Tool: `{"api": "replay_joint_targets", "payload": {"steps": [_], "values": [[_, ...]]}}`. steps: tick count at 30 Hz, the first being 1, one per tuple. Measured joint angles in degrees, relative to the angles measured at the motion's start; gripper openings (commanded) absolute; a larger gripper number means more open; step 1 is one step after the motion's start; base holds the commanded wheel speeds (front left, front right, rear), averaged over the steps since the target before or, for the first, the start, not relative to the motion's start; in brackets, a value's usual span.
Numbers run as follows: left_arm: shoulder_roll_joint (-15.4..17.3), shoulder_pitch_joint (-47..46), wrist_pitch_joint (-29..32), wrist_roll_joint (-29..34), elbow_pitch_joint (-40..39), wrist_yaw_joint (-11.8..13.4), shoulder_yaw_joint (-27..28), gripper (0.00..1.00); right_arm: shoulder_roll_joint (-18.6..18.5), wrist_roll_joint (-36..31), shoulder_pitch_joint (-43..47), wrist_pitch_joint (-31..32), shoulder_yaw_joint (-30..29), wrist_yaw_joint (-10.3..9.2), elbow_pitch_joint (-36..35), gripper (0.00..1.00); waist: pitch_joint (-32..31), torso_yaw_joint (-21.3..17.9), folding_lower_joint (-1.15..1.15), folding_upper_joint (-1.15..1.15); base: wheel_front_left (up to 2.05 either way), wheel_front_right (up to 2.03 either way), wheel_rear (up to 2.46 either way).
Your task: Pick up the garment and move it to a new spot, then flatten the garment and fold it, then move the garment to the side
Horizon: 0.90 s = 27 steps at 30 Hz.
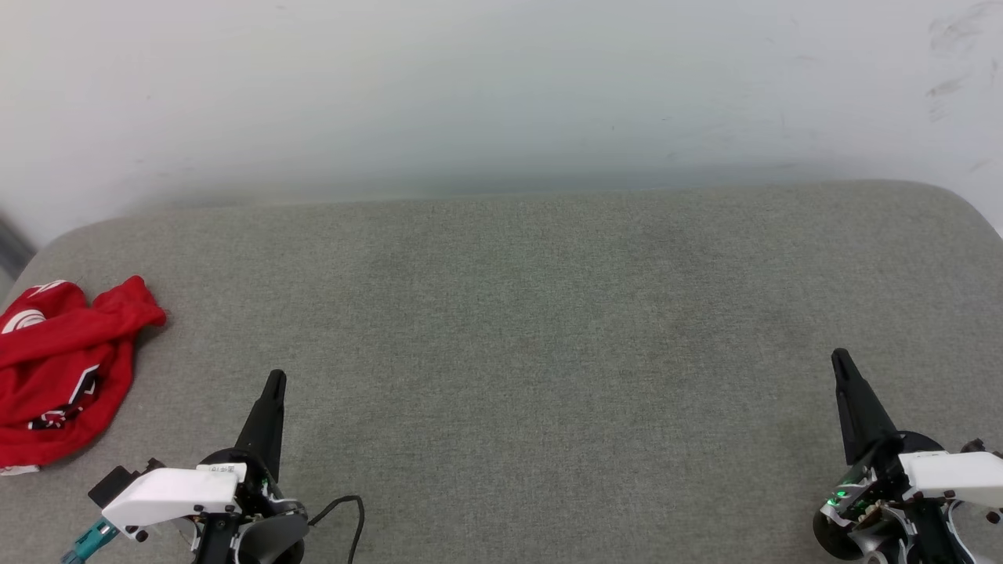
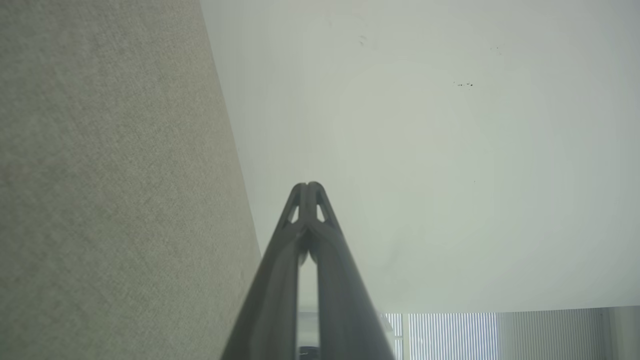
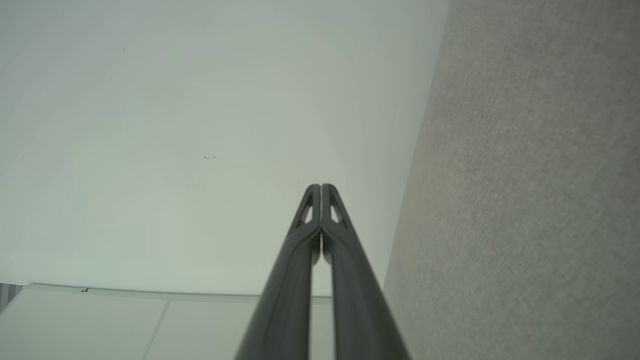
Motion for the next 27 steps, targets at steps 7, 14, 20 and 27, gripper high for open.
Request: {"api": "replay_joint_targets", "payload": {"steps": [7,14,20,27], "values": [[0.00,0.00,0.00,0.00,0.00,0.00,0.01,0.00,0.00,0.00,0.00,0.00,0.00,0.00,0.00,0.00,0.00,0.00,0.00,0.00,0.00,0.00,0.00],[-0.22,2.46,-0.12,-0.01,2.58,0.03,-0.37,1.00,0.04,0.01,2.42,-0.08,0.08,-0.02,2.63,1.00,0.01,0.00,0.00,0.00,0.00,0.00,0.00],[-0.27,2.96,-1.76,1.26,1.81,0.03,-0.37,1.00,0.07,-2.24,3.03,-1.68,0.13,-0.03,2.64,1.00,0.06,-0.02,0.00,0.00,0.00,0.00,0.00],[-0.26,3.26,-3.66,6.59,0.46,0.74,0.67,1.00,0.08,-9.11,3.05,-3.65,-0.22,-0.03,0.93,1.00,0.17,-0.05,0.00,0.00,0.00,0.00,0.00]]}}
